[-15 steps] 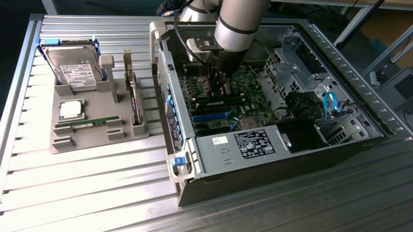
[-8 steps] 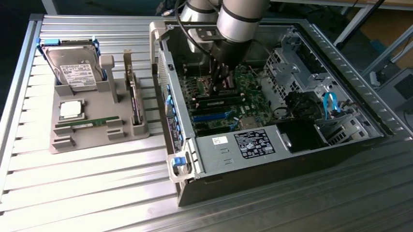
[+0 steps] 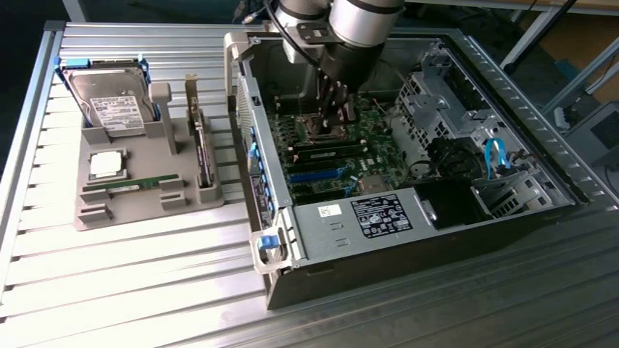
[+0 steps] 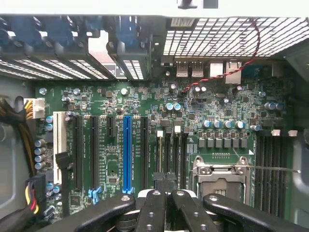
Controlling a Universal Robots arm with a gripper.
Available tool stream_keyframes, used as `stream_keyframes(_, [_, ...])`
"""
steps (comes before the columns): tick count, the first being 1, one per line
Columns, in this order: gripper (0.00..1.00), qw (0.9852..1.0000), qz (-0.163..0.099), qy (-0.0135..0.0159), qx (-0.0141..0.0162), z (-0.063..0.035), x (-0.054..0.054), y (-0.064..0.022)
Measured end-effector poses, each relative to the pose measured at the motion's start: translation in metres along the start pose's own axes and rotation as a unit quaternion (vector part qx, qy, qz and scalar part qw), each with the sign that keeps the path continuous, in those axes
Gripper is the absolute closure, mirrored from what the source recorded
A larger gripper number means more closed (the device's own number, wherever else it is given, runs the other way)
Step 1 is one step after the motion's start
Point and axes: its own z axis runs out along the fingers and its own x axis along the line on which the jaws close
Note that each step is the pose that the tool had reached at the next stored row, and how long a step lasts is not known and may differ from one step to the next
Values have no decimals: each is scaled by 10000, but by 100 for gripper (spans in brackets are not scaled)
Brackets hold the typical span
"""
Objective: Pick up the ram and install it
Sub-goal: 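Press down the ram until it locks into place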
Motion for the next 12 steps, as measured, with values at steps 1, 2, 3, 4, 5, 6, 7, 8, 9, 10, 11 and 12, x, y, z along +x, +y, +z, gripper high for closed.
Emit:
stream_keyframes(1, [90,10000,0,2,0,-27,0,1])
stream_keyframes(2, [90,10000,0,2,0,-41,0,1])
stream_keyframes(3, [90,10000,0,4,0,-62,0,1])
stream_keyframes(4, [90,10000,0,7,0,-89,-1,2])
stream_keyframes(5, [90,10000,0,8,0,-109,-1,2])
stream_keyframes(6, [90,10000,0,11,0,-157,-1,3])
stream_keyframes(7, [90,10000,0,12,0,-190,-1,4])
stream_keyframes(8, [90,10000,0,13,0,-231,-1,5])
stream_keyframes(9, [90,10000,0,15,0,-267,-1,6])
stream_keyframes(10, [90,10000,0,17,0,-307,-1,7])
stream_keyframes(11, [90,10000,0,17,0,-345,-2,8])
stream_keyframes(12, [90,10000,0,18,0,-366,-2,8])
